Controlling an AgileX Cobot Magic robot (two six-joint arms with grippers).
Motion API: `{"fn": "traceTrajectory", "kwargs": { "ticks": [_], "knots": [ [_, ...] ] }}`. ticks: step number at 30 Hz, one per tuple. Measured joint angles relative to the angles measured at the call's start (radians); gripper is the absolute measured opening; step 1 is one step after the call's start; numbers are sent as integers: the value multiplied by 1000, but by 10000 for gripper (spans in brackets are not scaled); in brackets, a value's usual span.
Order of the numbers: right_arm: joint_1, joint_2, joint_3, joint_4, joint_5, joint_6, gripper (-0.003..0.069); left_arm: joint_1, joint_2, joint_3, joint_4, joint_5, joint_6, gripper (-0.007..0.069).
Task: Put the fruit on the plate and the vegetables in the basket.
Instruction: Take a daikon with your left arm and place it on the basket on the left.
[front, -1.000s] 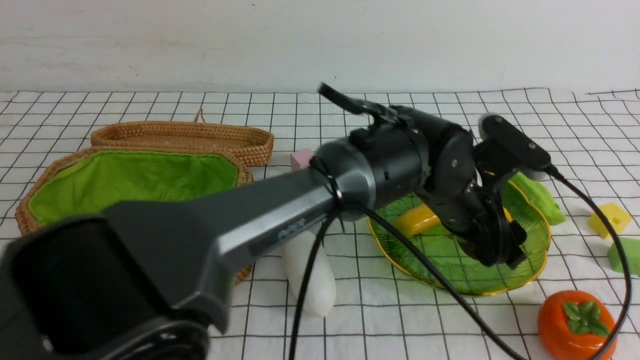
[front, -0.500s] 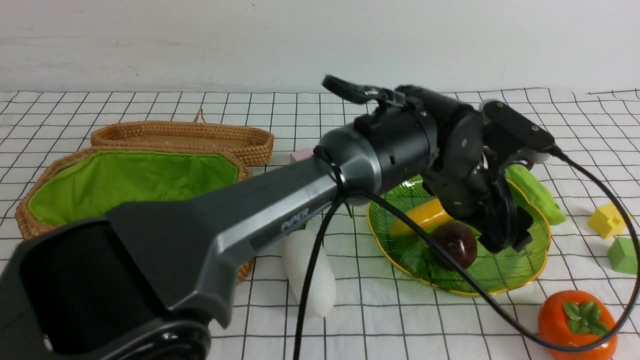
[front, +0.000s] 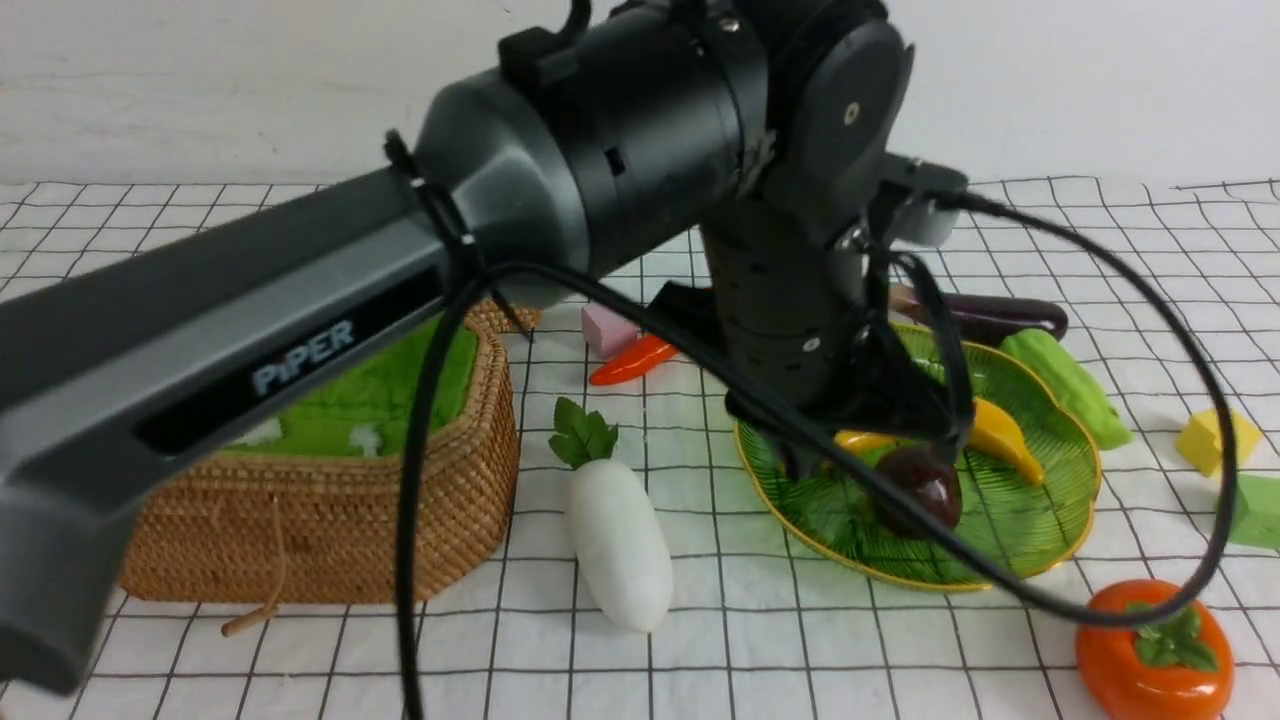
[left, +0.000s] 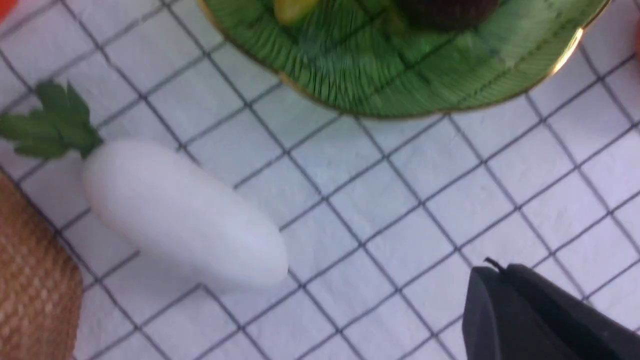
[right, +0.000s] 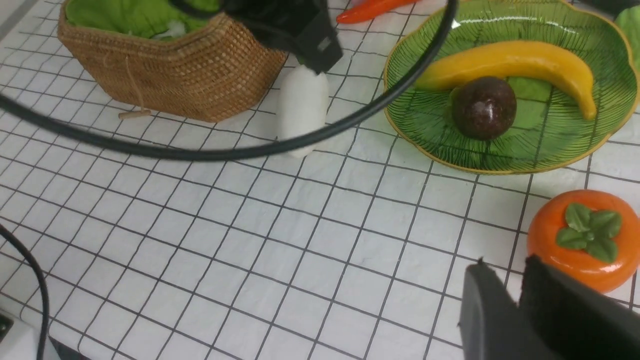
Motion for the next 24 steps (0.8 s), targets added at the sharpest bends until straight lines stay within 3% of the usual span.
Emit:
{"fn": "traceTrajectory", "kwargs": {
  "ticks": [4, 8, 9, 14, 16, 20, 24],
  "knots": [
    [0, 0, 0, 0, 5, -7, 130, 15, -39, 136, 28, 7, -70, 18],
    [0, 0, 0, 0, 3, -44, 134, 79, -5, 189, 57, 5, -194, 190],
    [0, 0, 0, 0, 2, -54, 136, 102, 26, 191, 68, -6, -235, 273],
    [0, 0, 0, 0, 2, -64, 141, 127, 121, 197, 131, -77, -369, 529],
    [0, 0, 0, 0, 1, -75, 141, 128, 150, 197, 159, -109, -392, 585],
    [0, 0, 0, 1, 1, -88, 141, 128, 203, 197, 200, -179, -406, 627],
    [0, 0, 0, 5, 2, -88, 141, 128, 247, 197, 218, -222, -410, 566]
  ]
}}
